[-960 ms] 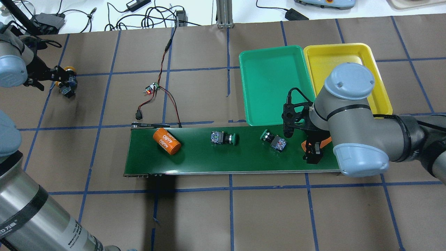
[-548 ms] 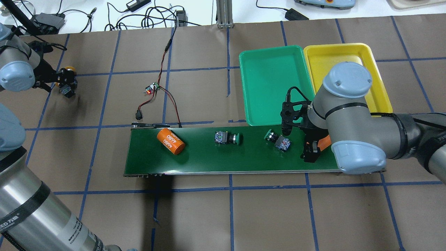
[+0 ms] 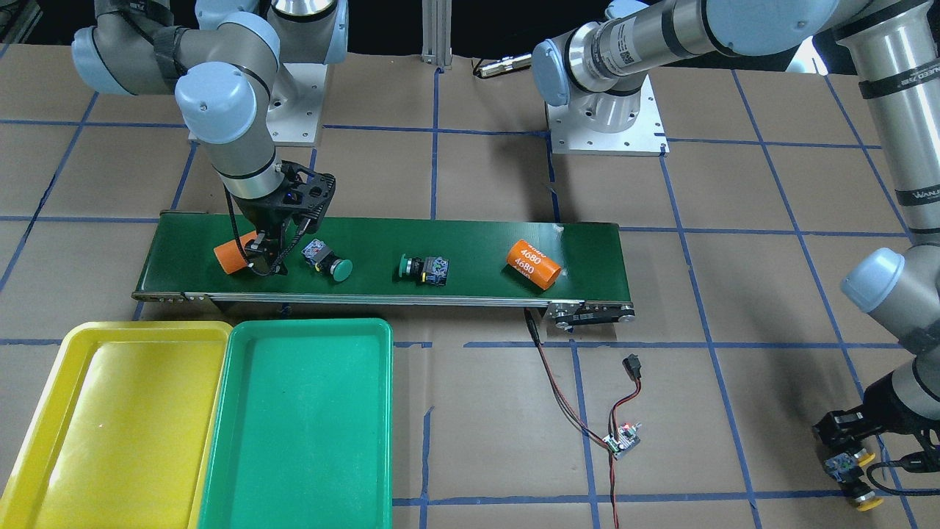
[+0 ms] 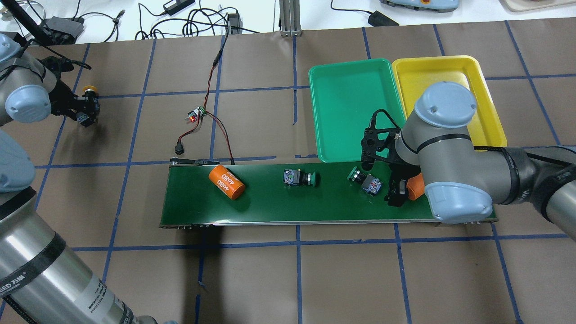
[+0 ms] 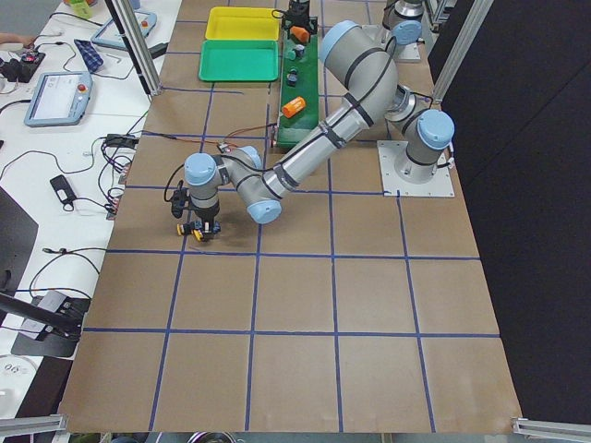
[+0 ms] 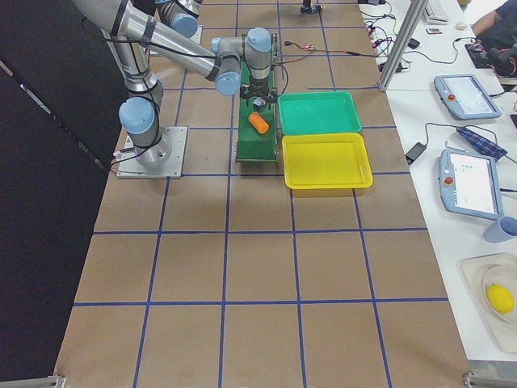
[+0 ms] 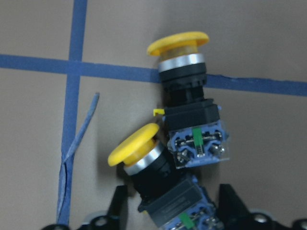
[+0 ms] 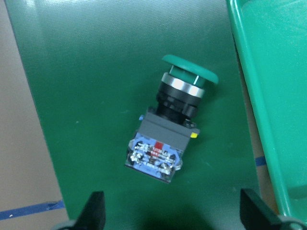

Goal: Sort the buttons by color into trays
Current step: 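Grasp a green button with the right gripper while the left grasps a yellow one, then drop the green button in the green tray while the left places the yellow button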

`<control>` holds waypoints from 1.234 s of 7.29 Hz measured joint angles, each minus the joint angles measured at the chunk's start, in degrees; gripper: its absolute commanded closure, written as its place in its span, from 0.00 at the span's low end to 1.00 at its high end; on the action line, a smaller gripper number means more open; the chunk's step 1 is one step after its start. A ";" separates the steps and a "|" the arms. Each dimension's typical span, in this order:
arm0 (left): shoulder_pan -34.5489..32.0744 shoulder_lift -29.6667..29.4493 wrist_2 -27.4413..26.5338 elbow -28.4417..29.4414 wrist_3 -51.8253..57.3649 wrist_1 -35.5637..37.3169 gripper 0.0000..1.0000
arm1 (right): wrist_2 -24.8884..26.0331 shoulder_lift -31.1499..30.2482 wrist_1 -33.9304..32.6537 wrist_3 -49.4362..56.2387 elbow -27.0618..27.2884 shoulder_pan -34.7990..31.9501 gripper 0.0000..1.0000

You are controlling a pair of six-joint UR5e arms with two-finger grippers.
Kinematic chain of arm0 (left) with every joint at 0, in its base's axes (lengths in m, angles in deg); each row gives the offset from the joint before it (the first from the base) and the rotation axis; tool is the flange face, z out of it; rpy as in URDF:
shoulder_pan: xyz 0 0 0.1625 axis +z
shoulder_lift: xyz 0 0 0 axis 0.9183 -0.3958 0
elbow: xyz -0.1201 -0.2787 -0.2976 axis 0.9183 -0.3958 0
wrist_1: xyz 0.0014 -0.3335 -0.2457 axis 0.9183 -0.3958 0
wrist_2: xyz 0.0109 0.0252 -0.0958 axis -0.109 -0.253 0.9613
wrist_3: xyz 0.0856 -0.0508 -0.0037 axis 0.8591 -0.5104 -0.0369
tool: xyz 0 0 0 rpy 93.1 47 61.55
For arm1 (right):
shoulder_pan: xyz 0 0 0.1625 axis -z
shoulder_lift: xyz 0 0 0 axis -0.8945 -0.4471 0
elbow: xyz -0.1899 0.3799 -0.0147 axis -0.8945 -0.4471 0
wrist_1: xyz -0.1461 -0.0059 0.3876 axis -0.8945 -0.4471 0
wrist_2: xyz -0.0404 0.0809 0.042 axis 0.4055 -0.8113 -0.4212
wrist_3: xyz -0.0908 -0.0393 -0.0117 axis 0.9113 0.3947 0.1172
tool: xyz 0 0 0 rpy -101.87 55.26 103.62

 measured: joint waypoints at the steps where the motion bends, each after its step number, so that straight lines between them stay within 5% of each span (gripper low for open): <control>1: -0.32 1.85 -0.08 -0.85 -0.10 -0.93 0.70 | -0.13 0.08 -0.03 -0.29 0.10 0.00 0.16; 3: -2.57 10.55 -0.32 -8.75 -5.35 -3.25 0.70 | -0.17 0.60 0.00 -0.68 0.17 -0.01 0.49; 4: -4.70 16.56 -0.55 -14.83 -11.95 -3.66 0.70 | -0.17 0.77 0.03 -0.78 0.19 -0.01 0.73; 5: -7.57 23.27 -0.69 -21.63 -20.51 -3.92 0.72 | -0.15 0.79 0.07 -0.78 0.17 -0.04 0.82; 6: -10.78 29.29 -0.74 -28.24 -29.87 -4.10 0.73 | -0.09 0.86 0.07 -0.74 0.03 -0.07 0.91; 9: -23.86 39.15 -1.87 -39.07 -61.83 -4.54 0.70 | -0.04 1.29 0.14 -0.23 -2.24 -0.16 0.90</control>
